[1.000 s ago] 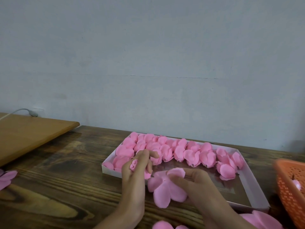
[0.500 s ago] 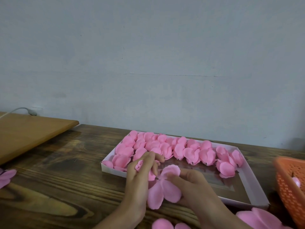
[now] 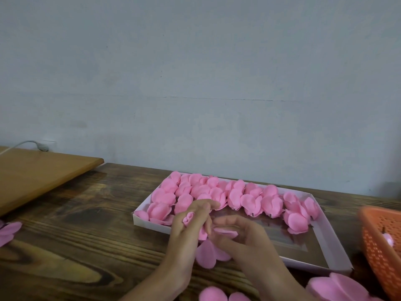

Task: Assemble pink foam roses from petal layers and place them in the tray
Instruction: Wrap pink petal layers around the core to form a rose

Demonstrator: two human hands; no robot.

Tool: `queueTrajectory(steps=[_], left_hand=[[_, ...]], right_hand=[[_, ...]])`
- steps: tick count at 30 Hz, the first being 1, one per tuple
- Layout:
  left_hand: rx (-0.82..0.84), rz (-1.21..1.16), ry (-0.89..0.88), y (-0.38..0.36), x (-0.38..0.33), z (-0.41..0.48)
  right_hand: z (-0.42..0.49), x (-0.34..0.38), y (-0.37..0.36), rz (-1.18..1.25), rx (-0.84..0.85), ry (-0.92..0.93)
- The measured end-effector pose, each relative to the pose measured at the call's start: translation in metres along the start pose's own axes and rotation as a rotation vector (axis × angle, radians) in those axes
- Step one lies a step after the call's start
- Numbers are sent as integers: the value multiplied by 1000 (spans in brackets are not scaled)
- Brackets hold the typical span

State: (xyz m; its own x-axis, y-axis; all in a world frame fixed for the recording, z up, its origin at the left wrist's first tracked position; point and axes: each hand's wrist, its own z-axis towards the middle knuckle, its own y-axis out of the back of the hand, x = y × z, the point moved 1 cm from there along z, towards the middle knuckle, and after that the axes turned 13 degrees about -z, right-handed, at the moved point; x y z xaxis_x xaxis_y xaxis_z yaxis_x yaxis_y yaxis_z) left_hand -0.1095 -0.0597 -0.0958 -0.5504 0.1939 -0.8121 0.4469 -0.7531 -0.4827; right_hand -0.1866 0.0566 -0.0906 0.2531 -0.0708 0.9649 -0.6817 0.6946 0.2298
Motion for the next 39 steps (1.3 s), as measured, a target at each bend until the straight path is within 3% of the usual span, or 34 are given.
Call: queueTrajectory(steps=[5,13,25,31,39], left_hand=[[16,-61,54,-1,-2,0],[112,-88,129,0,-2,2],[113,129,51,2,-1,0],[160,59,87,2,-2,0],[8,-202,266,13,-4,12]], right_hand=[[4,-5,1,106,38,-61],[0,0,-3,232,222,47],[-8,12,-3,-228,47,268],[-10,20,-6,-213,14,287],[-6,36,18,41,-65,253]])
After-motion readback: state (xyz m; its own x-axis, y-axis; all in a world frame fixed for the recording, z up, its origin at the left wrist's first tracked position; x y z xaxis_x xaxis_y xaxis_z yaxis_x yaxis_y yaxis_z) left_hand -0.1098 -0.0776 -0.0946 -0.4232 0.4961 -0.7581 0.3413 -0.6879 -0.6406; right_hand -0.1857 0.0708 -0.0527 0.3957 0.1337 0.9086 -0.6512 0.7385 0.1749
